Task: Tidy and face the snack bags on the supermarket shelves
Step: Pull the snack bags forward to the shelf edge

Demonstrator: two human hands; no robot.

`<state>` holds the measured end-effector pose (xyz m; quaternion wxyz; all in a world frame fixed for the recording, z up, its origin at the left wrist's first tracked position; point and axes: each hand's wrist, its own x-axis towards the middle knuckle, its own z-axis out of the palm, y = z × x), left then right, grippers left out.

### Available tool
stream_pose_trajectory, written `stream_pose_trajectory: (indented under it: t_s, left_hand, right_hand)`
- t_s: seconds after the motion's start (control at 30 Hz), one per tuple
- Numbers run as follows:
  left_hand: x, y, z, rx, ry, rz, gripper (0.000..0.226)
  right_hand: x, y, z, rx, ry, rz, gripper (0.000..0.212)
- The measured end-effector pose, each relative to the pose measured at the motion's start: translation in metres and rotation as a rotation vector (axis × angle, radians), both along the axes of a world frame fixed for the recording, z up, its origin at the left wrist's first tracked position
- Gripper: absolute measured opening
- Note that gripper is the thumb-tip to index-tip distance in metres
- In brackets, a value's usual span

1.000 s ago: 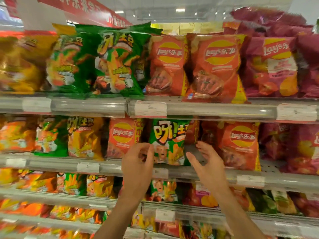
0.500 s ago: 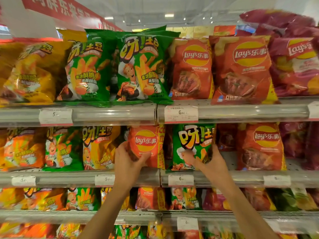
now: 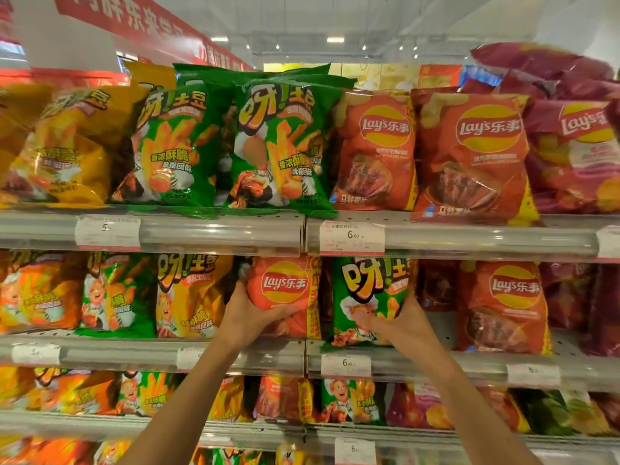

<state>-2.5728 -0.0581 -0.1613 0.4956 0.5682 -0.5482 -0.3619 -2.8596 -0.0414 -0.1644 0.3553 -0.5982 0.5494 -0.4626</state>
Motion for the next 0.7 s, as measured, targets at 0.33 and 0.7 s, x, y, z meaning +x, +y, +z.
stream_pose_trajectory:
  t_s: [0.33, 0.7]
  left_hand:
    - [-0.045, 0.010, 0.005, -0.055, 0.155, -0.065, 0.087]
    - [-0.141, 0.005, -0.003, -0.062, 0.110, -0.067, 0.092]
  right_hand:
    - [-0.048, 0.025, 0.019, 0.015, -0.088, -0.150, 0.097]
    - [-0.114, 0.076, -0.015, 0.102, -0.139, -0.241, 0.145]
